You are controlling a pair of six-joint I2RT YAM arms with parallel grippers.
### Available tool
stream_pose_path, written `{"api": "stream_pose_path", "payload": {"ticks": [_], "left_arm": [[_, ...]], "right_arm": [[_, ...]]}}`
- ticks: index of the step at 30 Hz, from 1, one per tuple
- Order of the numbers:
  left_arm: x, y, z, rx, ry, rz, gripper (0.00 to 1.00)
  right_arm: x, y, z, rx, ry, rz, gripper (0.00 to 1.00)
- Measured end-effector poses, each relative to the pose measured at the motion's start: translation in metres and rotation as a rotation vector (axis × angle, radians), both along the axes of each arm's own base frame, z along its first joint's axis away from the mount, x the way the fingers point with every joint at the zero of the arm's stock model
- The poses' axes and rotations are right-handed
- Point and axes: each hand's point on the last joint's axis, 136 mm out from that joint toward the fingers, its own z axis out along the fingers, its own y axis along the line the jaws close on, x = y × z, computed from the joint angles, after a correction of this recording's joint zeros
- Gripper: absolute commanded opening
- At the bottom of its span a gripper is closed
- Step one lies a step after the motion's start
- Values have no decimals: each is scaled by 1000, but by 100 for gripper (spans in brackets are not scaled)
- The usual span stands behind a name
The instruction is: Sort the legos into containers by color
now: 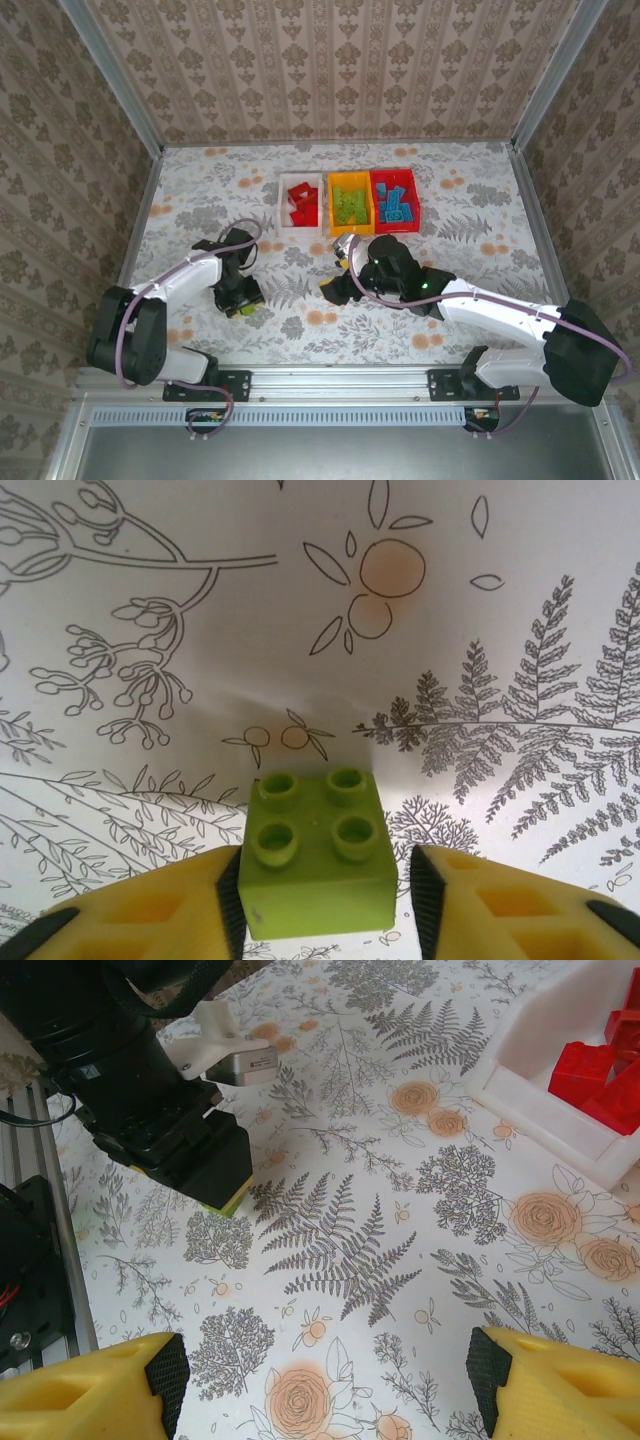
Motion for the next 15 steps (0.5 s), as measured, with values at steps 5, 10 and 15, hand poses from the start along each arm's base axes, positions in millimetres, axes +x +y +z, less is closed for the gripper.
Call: {"api": "stream_pose_path", "payload": {"ticks": [5,10,15], "left_arm": [[0,0,-1,-1,-4,-7,36],[2,-1,2,5,-11,-18,32],[39,-32,42,-13,-135,-108,30]], "right_arm": [[0,0,0,0,1,-1,77],[2,-1,0,-3,-3,-15,76],[29,-30,25,33,-56,-189,74]]}}
